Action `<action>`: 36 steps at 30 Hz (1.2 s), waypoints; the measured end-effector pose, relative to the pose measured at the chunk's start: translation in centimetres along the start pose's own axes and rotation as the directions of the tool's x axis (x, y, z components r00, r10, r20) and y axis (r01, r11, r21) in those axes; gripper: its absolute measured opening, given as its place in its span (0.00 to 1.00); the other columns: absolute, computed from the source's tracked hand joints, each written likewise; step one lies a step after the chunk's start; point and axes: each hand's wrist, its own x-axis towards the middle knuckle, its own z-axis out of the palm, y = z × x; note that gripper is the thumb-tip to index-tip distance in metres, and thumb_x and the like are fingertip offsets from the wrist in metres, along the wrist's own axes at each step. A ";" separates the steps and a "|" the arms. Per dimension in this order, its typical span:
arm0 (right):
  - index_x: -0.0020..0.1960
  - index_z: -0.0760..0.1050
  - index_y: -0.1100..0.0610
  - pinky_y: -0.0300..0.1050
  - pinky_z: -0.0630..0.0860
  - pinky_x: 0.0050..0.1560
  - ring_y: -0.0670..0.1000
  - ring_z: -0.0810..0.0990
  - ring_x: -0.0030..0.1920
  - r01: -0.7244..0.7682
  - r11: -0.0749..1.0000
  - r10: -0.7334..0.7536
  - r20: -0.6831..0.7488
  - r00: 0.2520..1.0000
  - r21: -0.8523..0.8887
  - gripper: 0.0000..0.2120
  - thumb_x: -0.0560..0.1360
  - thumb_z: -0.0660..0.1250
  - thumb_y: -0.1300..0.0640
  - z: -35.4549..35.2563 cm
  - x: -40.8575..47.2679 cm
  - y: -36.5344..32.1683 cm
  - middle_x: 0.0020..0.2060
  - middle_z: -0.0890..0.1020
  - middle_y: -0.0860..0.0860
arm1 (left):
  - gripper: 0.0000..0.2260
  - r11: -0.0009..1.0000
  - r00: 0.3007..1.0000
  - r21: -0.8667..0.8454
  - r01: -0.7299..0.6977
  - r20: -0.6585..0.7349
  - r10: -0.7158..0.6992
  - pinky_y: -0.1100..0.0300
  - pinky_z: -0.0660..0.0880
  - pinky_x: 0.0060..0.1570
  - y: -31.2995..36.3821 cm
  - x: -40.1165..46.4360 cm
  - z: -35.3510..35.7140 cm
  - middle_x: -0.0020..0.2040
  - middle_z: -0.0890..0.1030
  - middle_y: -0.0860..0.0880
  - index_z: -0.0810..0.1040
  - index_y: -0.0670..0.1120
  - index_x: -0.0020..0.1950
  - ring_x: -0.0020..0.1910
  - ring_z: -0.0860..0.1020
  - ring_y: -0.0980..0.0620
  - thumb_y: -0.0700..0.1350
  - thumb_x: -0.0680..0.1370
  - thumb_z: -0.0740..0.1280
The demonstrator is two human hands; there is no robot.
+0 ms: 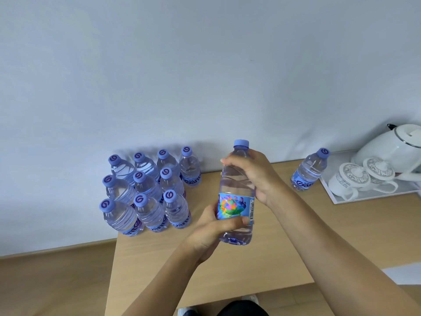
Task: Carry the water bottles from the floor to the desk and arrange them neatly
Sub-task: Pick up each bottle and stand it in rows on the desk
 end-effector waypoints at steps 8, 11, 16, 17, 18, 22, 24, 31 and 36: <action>0.43 0.78 0.56 0.54 0.80 0.48 0.59 0.84 0.44 -0.065 0.981 0.023 0.222 0.975 0.184 0.11 0.61 0.73 0.59 -1.1 0.4 -0.8 0.41 0.84 0.54 | 0.35 0.977 0.969 -0.207 0.055 0.246 -0.003 0.45 0.78 0.52 0.6 -0.5 0.3 0.61 0.79 0.37 0.69 0.35 0.68 0.56 0.80 0.37 0.43 0.65 0.79; 0.47 0.77 0.56 0.56 0.81 0.50 0.60 0.85 0.46 -0.026 0.987 -0.010 0.224 0.974 0.158 0.12 0.64 0.73 0.59 -1.0 0.4 -0.8 0.45 0.84 0.55 | 0.34 0.986 0.984 -0.159 0.043 0.177 -0.014 0.47 0.79 0.49 0.8 -0.3 0.2 0.58 0.80 0.37 0.69 0.34 0.67 0.53 0.81 0.38 0.41 0.64 0.76; 0.49 0.77 0.56 0.54 0.80 0.49 0.57 0.83 0.45 0.056 0.998 -0.055 0.089 0.994 -0.009 0.09 0.73 0.72 0.54 -0.3 0.1 -0.6 0.44 0.83 0.55 | 0.25 0.999 0.999 -0.030 -0.040 0.030 0.041 0.47 0.78 0.50 1.0 0.1 0.1 0.48 0.82 0.40 0.76 0.37 0.57 0.50 0.81 0.39 0.43 0.62 0.77; 0.51 0.76 0.57 0.50 0.81 0.44 0.56 0.84 0.43 0.063 0.998 -0.062 0.070 0.996 -0.011 0.11 0.73 0.72 0.54 -0.1 -0.1 -0.5 0.42 0.84 0.54 | 0.24 0.998 0.998 0.014 -0.058 -0.006 0.058 0.49 0.79 0.48 1.1 0.3 0.1 0.46 0.82 0.40 0.77 0.38 0.54 0.48 0.81 0.40 0.44 0.61 0.77; 0.52 0.76 0.58 0.47 0.81 0.40 0.54 0.84 0.40 0.077 0.997 -0.076 0.051 0.996 -0.017 0.14 0.72 0.74 0.53 0.1 -0.2 -0.4 0.40 0.84 0.52 | 0.24 0.995 0.996 0.054 -0.079 -0.037 0.081 0.52 0.78 0.45 1.3 0.4 0.2 0.44 0.82 0.41 0.78 0.39 0.52 0.45 0.80 0.42 0.45 0.60 0.78; 0.52 0.77 0.59 0.43 0.79 0.36 0.51 0.84 0.36 0.111 0.993 -0.112 -0.019 0.994 -0.031 0.14 0.69 0.76 0.57 0.5 -0.2 -0.1 0.37 0.84 0.51 | 0.24 0.985 0.988 0.127 -0.118 -0.088 0.130 0.57 0.79 0.43 1.8 0.9 0.4 0.42 0.84 0.46 0.79 0.43 0.51 0.41 0.82 0.48 0.45 0.58 0.79; 0.50 0.77 0.58 0.43 0.79 0.35 0.50 0.83 0.35 0.110 0.993 -0.110 0.001 0.994 -0.028 0.11 0.70 0.75 0.59 0.4 0.0 -0.3 0.37 0.83 0.51 | 0.26 0.984 0.991 0.141 -0.110 -0.063 0.119 0.56 0.79 0.45 2.0 0.9 0.1 0.44 0.84 0.46 0.78 0.42 0.54 0.43 0.82 0.48 0.45 0.58 0.80; 0.50 0.77 0.57 0.53 0.79 0.49 0.58 0.82 0.45 0.080 0.995 -0.091 0.210 0.973 0.062 0.12 0.67 0.70 0.57 0.1 0.3 -0.9 0.44 0.82 0.56 | 0.29 0.999 0.993 0.035 -0.042 0.112 0.038 0.44 0.76 0.59 2.5 0.6 -0.9 0.53 0.81 0.40 0.76 0.36 0.61 0.54 0.80 0.41 0.43 0.63 0.77; 0.53 0.76 0.57 0.58 0.78 0.55 0.60 0.82 0.49 0.089 0.994 -0.101 0.242 0.965 0.059 0.13 0.70 0.71 0.56 0.1 0.6 -0.7 0.47 0.83 0.56 | 0.23 0.992 0.996 0.094 -0.081 0.049 0.076 0.44 0.77 0.57 2.3 0.7 -1.1 0.50 0.83 0.40 0.79 0.41 0.55 0.52 0.81 0.41 0.44 0.62 0.78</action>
